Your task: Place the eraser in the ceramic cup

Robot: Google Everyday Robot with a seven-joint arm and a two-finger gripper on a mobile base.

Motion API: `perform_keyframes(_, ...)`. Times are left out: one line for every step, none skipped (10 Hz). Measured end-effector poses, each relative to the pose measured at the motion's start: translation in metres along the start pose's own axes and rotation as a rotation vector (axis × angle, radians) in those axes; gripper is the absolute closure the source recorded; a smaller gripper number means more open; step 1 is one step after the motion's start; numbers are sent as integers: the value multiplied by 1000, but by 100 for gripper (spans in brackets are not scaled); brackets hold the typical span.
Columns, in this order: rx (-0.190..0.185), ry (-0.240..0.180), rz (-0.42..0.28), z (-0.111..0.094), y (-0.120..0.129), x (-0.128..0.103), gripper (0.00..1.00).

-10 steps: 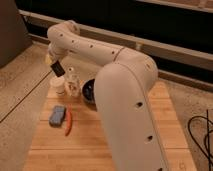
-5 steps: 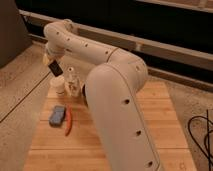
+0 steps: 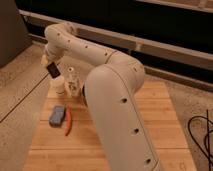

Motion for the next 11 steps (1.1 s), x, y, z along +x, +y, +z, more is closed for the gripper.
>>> perform_keyframes(-4, 1, 0, 2, 0, 1, 100)
perform_keyframes(-8, 6, 0, 5, 1, 4, 100)
perform_keyframes(-12, 13, -1, 9, 3, 7, 100)
perform_keyframes(-15, 21, -3, 12, 4, 9, 100)
perform_keyframes(-19, 28, -8, 14, 6, 10, 100)
perform_keyframes(-21, 37, -14, 16, 8, 11, 99)
perform_keyframes(-25, 48, -18, 17, 9, 13, 91)
perform_keyframes(-27, 53, -17, 17, 9, 13, 83)
perform_keyframes(-27, 58, -12, 16, 8, 13, 73)
perform_keyframes(-27, 61, -8, 15, 7, 12, 63)
perform_keyframes(-28, 63, -5, 14, 6, 12, 53)
